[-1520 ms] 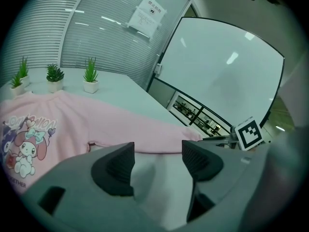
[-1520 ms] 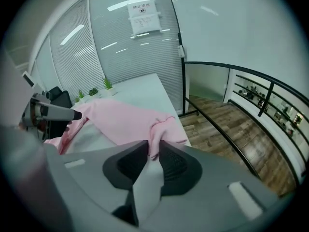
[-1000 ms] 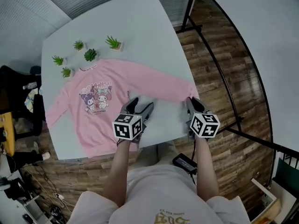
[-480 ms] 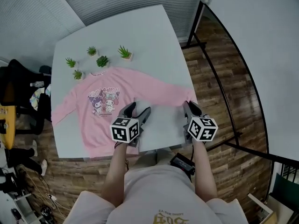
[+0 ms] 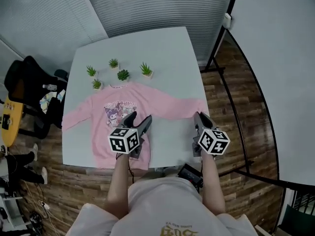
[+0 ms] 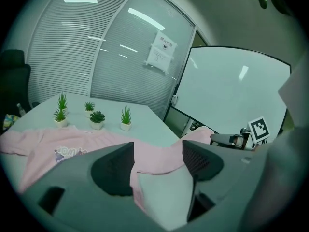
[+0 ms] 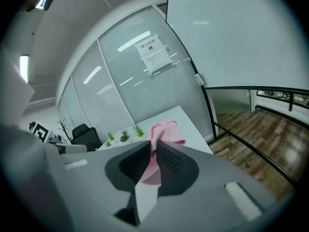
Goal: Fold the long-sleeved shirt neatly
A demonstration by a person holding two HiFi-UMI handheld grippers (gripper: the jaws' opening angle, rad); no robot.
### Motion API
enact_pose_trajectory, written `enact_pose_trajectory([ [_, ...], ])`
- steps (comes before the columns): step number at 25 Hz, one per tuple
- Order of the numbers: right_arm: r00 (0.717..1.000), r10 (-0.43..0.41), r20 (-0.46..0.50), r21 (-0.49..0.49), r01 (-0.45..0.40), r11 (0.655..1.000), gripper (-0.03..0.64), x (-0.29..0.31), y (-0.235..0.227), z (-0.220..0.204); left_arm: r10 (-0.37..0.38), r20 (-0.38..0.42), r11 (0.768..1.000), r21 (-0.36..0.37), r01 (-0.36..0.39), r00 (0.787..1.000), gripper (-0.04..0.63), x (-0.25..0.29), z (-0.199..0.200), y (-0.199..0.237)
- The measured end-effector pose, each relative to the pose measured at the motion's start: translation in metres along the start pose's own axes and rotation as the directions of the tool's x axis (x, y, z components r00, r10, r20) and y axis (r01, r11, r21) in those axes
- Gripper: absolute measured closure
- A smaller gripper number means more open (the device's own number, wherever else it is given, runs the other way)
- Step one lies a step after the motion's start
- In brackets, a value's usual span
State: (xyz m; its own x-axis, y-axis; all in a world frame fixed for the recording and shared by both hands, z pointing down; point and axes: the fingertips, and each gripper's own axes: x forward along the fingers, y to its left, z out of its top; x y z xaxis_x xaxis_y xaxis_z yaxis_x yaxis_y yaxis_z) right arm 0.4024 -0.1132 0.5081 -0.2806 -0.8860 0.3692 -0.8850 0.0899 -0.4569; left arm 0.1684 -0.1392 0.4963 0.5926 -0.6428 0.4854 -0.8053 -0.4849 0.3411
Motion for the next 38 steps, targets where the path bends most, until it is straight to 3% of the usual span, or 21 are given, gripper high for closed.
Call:
enact_pose_trajectory([
  [7,0.997,0.083,0.0,-0.024,-0.083,0.996,0.568,0.014,0.025,0.013,0.089,0.055,0.995,-0.059,-0.086,0.995,0.286,-0.024,0.016,0.026],
  [13,0.991,0.135,-0.007,-0.028,-0.135,0.99,0.568,0.026,0.041,0.017,0.159,0.054,0.987,-0.011,-0.158,0.986,0.273,-0.043,0.021,0.043],
  [26,0.967,0.252,-0.037,-0.08,-0.254,0.964,0.569,0.053,0.093,0.026,0.271,0.123,0.963,-0.036,-0.268,0.955,0.272,-0.096,0.047,0.097],
  [32,0.966,0.251,-0.066,-0.114,-0.257,0.96,0.569,0.08,0.134,0.013,0.28,0.107,0.96,-0.042,-0.277,0.954,0.272,-0.12,0.05,0.147],
  [36,0.968,0.238,-0.084,-0.147,-0.248,0.957,0.569,0.1,0.165,0.003,0.3,0.07,0.954,0.002,-0.301,0.951,0.27,-0.137,0.04,0.187],
  [38,0.969,0.228,-0.092,-0.154,-0.24,0.958,0.569,0.107,0.179,-0.003,0.288,0.062,0.957,-0.024,-0.288,0.955,0.27,-0.145,0.035,0.205],
])
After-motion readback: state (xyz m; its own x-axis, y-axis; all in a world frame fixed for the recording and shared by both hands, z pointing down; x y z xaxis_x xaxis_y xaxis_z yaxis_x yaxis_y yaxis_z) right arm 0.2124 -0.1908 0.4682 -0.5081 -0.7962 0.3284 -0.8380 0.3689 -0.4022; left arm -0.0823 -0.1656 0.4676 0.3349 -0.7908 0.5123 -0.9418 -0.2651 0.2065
